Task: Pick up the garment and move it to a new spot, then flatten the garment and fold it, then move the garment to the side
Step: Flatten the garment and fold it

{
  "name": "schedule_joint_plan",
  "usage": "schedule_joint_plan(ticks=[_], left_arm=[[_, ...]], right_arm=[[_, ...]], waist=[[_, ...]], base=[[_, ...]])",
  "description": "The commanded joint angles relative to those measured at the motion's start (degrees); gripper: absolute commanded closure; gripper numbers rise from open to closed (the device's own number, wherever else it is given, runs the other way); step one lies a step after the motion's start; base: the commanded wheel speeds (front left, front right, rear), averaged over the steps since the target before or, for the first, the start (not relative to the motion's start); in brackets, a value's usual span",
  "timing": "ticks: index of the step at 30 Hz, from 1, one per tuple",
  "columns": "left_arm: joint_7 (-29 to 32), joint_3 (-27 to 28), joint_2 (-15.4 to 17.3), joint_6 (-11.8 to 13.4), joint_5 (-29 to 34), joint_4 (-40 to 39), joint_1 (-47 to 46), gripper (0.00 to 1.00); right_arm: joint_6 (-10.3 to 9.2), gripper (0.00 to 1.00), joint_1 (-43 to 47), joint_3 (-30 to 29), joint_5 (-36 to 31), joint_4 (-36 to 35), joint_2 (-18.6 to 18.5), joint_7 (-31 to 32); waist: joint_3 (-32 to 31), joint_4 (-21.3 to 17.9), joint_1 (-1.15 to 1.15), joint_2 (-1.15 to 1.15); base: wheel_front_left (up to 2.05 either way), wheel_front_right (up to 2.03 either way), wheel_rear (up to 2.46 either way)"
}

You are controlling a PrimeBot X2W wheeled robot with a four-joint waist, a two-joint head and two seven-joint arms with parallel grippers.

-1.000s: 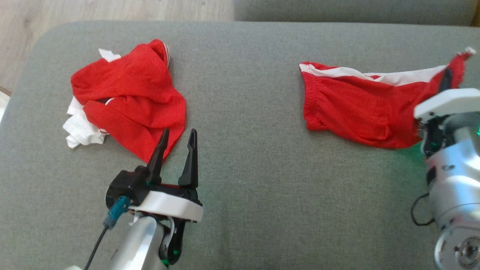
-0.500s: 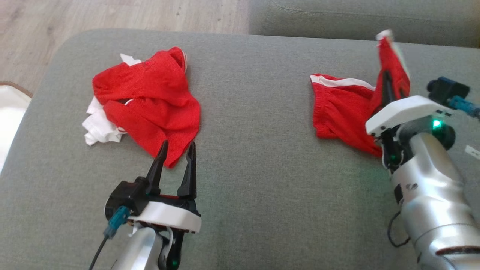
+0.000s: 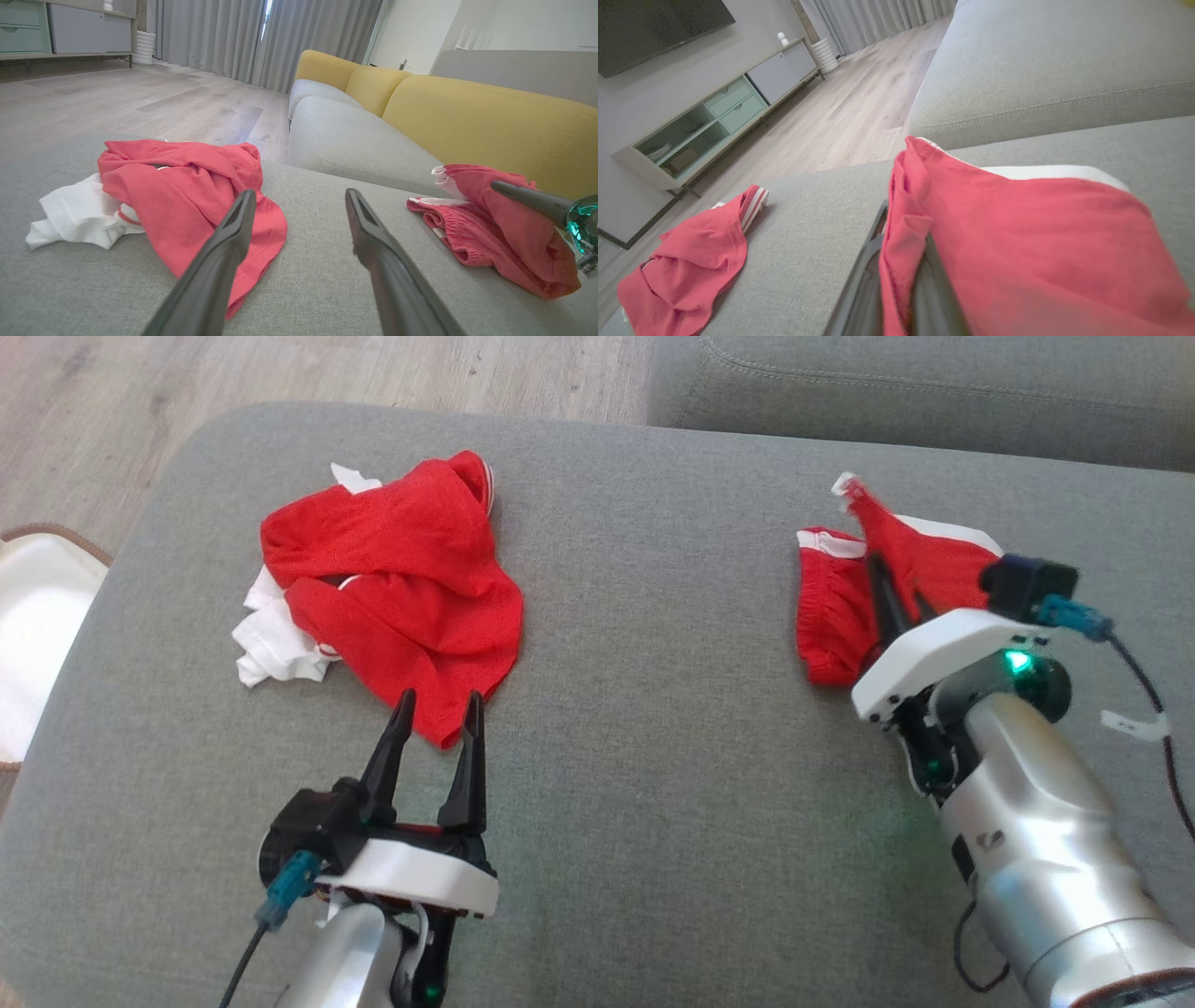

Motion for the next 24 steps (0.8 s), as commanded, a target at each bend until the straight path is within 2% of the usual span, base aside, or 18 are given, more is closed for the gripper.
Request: schedule_joint_plan(ticks=[1, 5, 6, 7, 8, 14, 18, 21, 24], left_arm=[[-0.5, 2.0, 0.4, 0.0, 0.4, -1.5, -0.9, 0.00], [-0.5, 2.1, 0.4, 0.2, 0.5, -1.6, -1.0, 0.00], [-0.5, 2.1, 0.4, 0.2, 0.5, -1.6, -1.0, 0.00], [-0.5, 2.1, 0.4, 0.2, 0.5, -1.6, -1.1, 0.00], [-0.5, 2.3, 0.4, 0.2, 0.6, -1.5, -1.3, 0.00], [-0.5, 4.5, 0.6, -0.1, 1.4, -1.3, -1.7, 0.00], [-0.5, 6.1, 0.6, -0.3, 1.7, -1.8, -1.8, 0.00], [-0.5, 7.2, 0.6, -0.5, 2.0, -2.3, -1.6, 0.00], [-0.5, 8.2, 0.6, -0.5, 2.3, -3.0, -1.3, 0.00]], right_arm=[[-0.05, 1.00, -0.6, 1.4, 0.5, -1.4, 0.5, -0.1], [-0.05, 1.00, -0.7, 5.8, 1.0, 0.4, 0.7, 0.0], [-0.05, 0.90, -0.7, 6.8, 1.2, 0.9, 0.8, 0.2], [-0.05, 0.23, -0.7, 7.8, 1.3, 1.4, 1.0, 0.2], [-0.05, 0.00, -0.7, 8.9, 1.6, 1.8, 1.2, 0.3], [-0.05, 0.00, 1.0, 18.0, 6.3, -1.0, 2.7, 1.6], [-0.05, 0.00, 0.9, 21.2, 10.0, -4.5, 2.8, -0.6], [-0.05, 0.00, 0.0, 21.4, 11.3, -6.1, 1.1, -3.8], [-0.05, 0.00, -1.1, 20.5, 10.1, -7.0, -2.4, -6.4]], waist=[[0.0, 0.0, 0.00, 0.00], [0.2, 0.0, 0.00, 0.00], [0.3, -0.1, 0.00, 0.00], [0.4, -0.2, 0.00, 0.00], [0.4, -0.4, 0.00, 0.00], [-0.6, -2.7, 0.00, 0.00], [-1.9, -5.1, 0.00, 0.00], [-3.0, -7.1, 0.00, 0.00], [-4.0, -9.0, 0.00, 0.00]], base=[[0.00, 0.00, 0.00], [0.00, 0.00, 0.00], [0.00, 0.00, 0.00], [0.00, 0.00, 0.00], [0.00, 0.00, 0.00], [0.00, 0.00, 0.00], [0.00, 0.00, 0.00], [0.00, 0.00, 0.00], [0.00, 0.00, 0.00]])
